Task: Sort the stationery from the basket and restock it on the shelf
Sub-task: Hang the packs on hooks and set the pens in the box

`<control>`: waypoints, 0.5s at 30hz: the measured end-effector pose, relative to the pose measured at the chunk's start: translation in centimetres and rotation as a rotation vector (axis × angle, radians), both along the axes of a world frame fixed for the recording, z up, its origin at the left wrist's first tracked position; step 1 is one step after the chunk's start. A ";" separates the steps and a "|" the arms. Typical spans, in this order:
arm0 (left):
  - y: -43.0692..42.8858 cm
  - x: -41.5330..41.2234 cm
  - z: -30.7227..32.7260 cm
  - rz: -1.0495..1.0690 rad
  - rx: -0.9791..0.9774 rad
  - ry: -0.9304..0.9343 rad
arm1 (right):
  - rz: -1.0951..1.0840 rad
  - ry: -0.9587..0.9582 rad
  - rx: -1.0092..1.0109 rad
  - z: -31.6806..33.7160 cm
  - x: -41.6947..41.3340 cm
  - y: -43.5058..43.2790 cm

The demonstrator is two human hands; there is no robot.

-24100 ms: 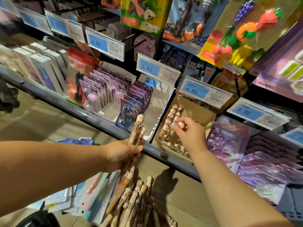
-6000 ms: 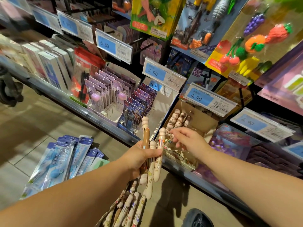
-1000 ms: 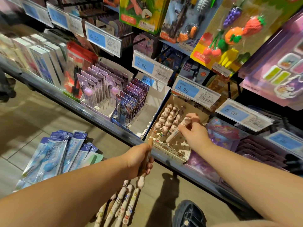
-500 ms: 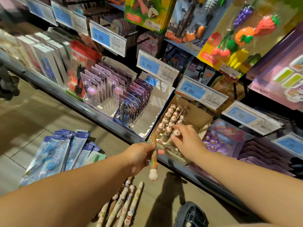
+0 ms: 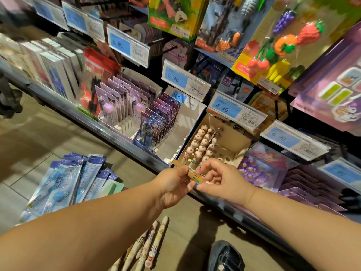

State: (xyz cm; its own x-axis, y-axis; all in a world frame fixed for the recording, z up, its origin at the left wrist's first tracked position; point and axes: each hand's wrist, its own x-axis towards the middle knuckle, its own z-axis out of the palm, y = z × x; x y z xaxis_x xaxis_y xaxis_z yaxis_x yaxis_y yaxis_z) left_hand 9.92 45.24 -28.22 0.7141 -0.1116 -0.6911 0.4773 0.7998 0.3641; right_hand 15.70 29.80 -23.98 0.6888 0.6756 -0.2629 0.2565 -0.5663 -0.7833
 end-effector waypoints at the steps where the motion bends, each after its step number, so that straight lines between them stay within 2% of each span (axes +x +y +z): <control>1: -0.3 0.1 0.1 0.000 -0.003 -0.003 | -0.014 -0.008 -0.010 0.2 0.1 -0.4; 5: -1.3 0.8 0.3 0.014 0.002 -0.011 | -0.050 -0.090 -0.103 0.7 0.2 -2.0; 7: -1.4 1.4 0.1 -0.046 0.094 -0.047 | -0.143 -0.175 -0.097 0.5 0.3 -2.9; 10: -0.9 2.3 -0.7 -0.173 0.612 -0.027 | -0.301 -0.301 -0.038 0.4 0.5 -4.3; 12: -0.2 2.9 -0.7 -0.151 0.948 0.029 | -0.370 -0.351 -0.008 0.5 0.8 -5.1; 15: 0.9 3.7 -0.9 -0.198 1.333 -0.086 | -0.428 -0.423 -0.025 0.5 1.4 -6.0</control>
